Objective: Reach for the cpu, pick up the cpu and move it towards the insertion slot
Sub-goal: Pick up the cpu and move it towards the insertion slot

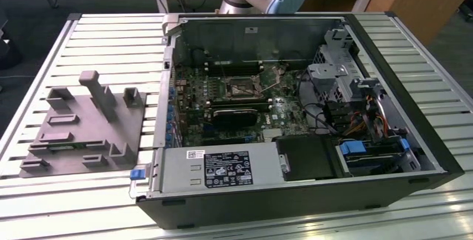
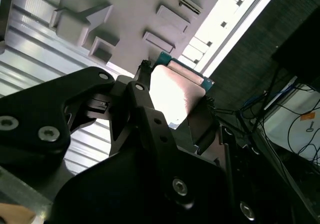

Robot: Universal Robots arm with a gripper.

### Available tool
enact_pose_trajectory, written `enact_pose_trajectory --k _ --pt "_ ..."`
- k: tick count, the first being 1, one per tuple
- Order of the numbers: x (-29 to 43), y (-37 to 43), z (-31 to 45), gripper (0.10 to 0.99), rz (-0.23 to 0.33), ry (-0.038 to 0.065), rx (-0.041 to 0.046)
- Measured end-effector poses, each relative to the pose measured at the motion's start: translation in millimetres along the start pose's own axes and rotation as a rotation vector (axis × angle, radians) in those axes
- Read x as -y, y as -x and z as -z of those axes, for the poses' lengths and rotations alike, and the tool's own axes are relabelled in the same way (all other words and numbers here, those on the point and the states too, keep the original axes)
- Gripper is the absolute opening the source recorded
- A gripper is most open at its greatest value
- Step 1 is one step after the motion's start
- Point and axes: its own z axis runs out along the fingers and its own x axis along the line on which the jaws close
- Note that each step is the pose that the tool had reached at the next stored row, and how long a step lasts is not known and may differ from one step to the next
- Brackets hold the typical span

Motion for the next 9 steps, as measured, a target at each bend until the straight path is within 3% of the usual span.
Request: enact_pose_trajectory --k 4,9 --pt "-0.3 0.0 7.2 0.541 0.000 0.000 -0.0001" --pt "-0.3 0.0 7.4 0.541 0.000 0.000 -0.0001"
